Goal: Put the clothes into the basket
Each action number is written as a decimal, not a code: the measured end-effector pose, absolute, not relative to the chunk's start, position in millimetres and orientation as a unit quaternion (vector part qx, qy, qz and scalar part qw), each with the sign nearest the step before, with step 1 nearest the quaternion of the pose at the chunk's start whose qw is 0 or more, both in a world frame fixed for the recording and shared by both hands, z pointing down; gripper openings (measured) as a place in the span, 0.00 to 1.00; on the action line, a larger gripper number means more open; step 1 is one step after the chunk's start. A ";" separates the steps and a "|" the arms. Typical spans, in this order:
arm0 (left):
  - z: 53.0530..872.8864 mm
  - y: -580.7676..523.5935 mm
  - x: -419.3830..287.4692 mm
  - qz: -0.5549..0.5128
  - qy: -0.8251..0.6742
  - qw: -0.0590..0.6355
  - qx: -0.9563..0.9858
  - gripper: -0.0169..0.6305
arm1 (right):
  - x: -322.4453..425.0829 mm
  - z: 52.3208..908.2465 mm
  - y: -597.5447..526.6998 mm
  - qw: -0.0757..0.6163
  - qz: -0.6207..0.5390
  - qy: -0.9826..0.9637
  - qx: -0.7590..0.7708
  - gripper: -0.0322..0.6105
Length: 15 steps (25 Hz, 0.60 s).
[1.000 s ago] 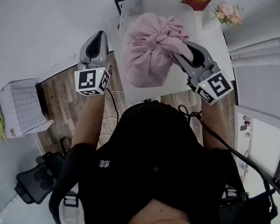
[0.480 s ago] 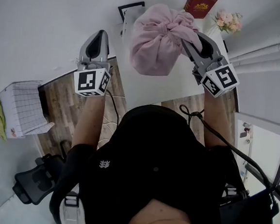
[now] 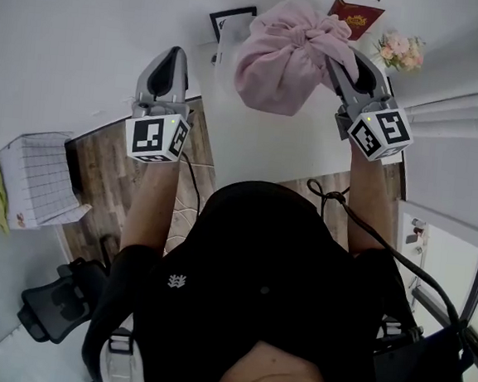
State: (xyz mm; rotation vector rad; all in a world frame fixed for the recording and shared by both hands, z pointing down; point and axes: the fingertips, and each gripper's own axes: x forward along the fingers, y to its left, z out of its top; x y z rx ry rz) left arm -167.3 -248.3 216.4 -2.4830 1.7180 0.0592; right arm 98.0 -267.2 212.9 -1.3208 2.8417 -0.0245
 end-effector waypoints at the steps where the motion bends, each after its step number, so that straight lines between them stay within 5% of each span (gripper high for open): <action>1: 213.6 -247.2 -172.0 0.020 0.567 0.062 -0.821 0.03 | 94.1 212.4 -267.6 0.003 -0.012 0.906 -0.424 0.21; 15: 268.0 -303.0 -154.7 -0.029 0.564 0.020 -0.825 0.02 | 110.6 277.5 -335.0 -0.013 -0.055 0.887 -0.458 0.21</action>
